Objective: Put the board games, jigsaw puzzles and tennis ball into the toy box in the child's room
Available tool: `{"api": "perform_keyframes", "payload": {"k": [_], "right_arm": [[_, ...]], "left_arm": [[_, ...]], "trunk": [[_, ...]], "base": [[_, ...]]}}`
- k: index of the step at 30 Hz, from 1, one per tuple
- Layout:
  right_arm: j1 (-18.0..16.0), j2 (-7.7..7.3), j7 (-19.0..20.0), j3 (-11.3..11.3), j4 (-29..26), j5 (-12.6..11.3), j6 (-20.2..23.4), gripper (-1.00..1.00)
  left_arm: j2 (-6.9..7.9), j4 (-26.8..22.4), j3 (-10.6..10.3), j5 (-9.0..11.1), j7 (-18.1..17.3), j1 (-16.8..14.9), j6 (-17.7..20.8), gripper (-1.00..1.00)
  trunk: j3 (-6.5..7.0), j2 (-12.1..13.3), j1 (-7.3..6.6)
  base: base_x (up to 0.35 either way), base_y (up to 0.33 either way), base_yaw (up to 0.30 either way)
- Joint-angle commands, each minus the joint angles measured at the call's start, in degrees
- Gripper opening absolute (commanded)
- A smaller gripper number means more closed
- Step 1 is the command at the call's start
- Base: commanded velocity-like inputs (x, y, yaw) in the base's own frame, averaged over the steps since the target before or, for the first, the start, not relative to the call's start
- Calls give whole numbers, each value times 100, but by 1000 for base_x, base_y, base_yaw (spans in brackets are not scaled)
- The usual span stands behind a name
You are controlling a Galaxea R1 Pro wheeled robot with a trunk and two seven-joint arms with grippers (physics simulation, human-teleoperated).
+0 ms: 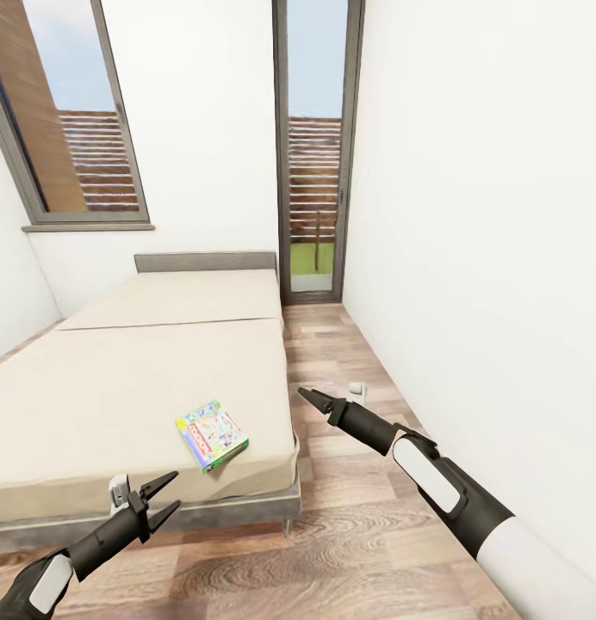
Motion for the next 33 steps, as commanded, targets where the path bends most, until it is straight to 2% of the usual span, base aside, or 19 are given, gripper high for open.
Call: {"api": "perform_keyframes", "payload": {"k": [1, 33], "right_arm": [[-5, -4, 6, 9, -1, -63, 40, 100], [-6, -13, 32, 5, -1, -75, 40, 100]], "left_arm": [[0, 3, 8, 12, -8, -4, 38, 100], [1, 5, 8, 12, -8, -4, 47, 100]], "trunk": [[-6, -2, 0], [-6, -2, 0]], "base": [[54, 0, 0], [14, 0, 0]]}}
